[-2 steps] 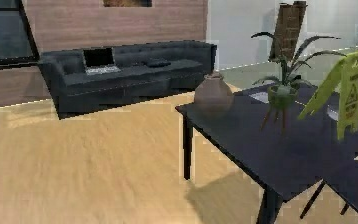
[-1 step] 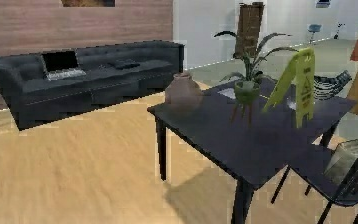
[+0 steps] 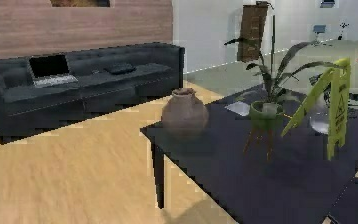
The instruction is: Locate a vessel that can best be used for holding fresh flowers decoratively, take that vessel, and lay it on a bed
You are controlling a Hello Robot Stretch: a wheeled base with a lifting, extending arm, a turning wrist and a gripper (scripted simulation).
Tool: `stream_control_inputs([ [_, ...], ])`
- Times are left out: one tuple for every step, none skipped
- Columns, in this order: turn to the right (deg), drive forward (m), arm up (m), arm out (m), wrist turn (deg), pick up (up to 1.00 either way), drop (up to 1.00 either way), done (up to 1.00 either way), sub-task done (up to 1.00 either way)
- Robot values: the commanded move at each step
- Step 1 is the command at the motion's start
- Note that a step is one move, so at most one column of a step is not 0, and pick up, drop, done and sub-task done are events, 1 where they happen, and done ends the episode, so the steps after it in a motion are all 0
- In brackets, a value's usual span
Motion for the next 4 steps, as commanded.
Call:
stream_control_inputs([
  [-45.0, 0.0, 0.0, 0.0, 0.0, 0.0, 0.0, 0.0, 0.0],
  [-39.0, 0.0, 0.0, 0.0, 0.0, 0.0, 0.0, 0.0, 0.0],
  [45.0, 0.0, 0.0, 0.0, 0.0, 0.0, 0.0, 0.0, 0.0],
  [6.0, 0.0, 0.0, 0.0, 0.0, 0.0, 0.0, 0.0, 0.0],
])
